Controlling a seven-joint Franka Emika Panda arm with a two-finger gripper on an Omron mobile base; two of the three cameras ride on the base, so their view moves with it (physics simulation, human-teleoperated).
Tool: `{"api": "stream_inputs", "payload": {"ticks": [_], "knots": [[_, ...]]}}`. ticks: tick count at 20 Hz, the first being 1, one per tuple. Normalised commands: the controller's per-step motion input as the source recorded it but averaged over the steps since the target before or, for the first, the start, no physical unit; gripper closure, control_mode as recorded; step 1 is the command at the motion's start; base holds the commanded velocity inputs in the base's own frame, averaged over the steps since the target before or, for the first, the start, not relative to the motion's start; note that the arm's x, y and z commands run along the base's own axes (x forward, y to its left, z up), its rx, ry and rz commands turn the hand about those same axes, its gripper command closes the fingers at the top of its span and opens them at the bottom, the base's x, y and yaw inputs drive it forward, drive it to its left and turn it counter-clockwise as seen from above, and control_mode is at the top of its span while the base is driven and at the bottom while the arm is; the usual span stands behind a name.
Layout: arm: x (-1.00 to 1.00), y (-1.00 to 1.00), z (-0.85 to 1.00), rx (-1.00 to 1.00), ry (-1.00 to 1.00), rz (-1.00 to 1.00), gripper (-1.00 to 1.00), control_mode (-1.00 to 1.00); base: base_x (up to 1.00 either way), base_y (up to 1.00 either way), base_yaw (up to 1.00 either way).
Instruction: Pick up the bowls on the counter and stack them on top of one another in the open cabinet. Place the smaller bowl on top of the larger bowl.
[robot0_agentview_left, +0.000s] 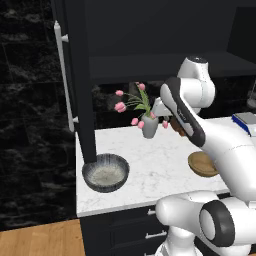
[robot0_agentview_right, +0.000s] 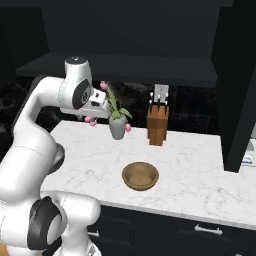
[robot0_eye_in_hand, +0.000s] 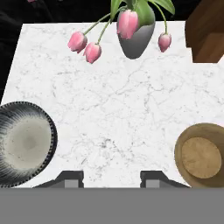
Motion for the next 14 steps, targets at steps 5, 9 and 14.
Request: {"api": "stream_inputs", "payload": {"ticks": [5,9,14], "knots": [[-0.28,-0.58,-0.08,0.04,-0.04,-0.06,-1.0,-1.0,0.0,0.0,0.0],[-0.79,-1.0,-0.45,0.0,-0.12,-0.11,-1.0,-1.0,0.0,0.0,0.0],[-0.66,-1.0,-0.59,0.0,-0.02,-0.13,-1.0,-1.0,0.0,0.0,0.0]]}}
